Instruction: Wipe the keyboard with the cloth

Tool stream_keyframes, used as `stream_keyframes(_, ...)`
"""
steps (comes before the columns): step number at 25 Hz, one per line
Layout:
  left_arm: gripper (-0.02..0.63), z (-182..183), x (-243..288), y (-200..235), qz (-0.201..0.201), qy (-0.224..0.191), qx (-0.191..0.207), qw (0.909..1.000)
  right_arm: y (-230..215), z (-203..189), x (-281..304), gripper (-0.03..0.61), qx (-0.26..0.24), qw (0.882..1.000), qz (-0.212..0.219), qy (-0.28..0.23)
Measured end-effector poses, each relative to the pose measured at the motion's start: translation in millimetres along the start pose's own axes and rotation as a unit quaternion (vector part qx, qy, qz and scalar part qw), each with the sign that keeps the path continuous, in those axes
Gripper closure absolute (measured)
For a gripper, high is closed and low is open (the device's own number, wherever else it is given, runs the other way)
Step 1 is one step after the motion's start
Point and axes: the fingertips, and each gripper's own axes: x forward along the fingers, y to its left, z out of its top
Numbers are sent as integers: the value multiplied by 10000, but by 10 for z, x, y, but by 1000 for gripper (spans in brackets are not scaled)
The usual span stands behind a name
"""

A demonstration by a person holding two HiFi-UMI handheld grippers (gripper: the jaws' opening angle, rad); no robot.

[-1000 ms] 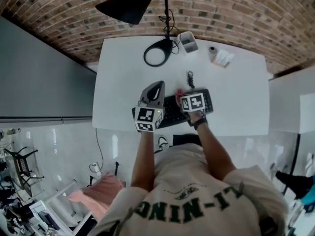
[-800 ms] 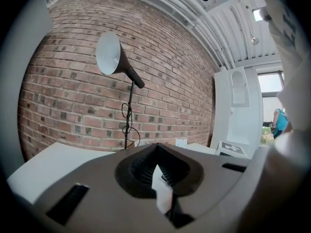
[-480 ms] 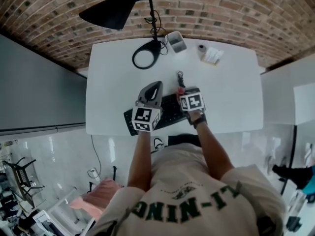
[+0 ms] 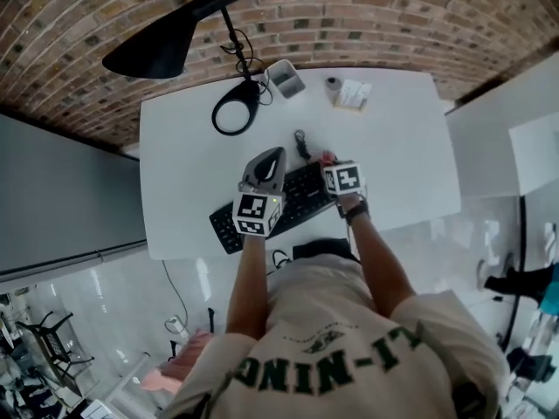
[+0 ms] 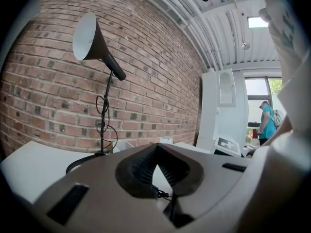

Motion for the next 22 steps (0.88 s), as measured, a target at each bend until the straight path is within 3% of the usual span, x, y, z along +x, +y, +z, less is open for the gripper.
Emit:
stream_keyframes(6, 614, -29, 44, -80, -75, 80, 30, 9999, -369, 63, -40, 554, 56, 9994, -309, -124)
stream_keyframes(12, 614, -45, -144, 43, 155, 92, 32, 9998, -134, 76, -38, 554, 240, 9997, 21, -59)
stream_keyframes(15, 614, -63, -356, 192, 420, 97, 10, 9991, -74, 86, -6, 554, -127, 9997, -203, -107)
stream_keyframes(19, 614, -133, -739, 441, 874, 103, -73, 9961, 704, 42, 5, 554, -379, 9981, 482, -27)
stream_keyframes(22, 614, -225, -1094, 653, 1299, 119, -213, 9912, 1229, -3, 64, 554, -902, 9931, 755, 17)
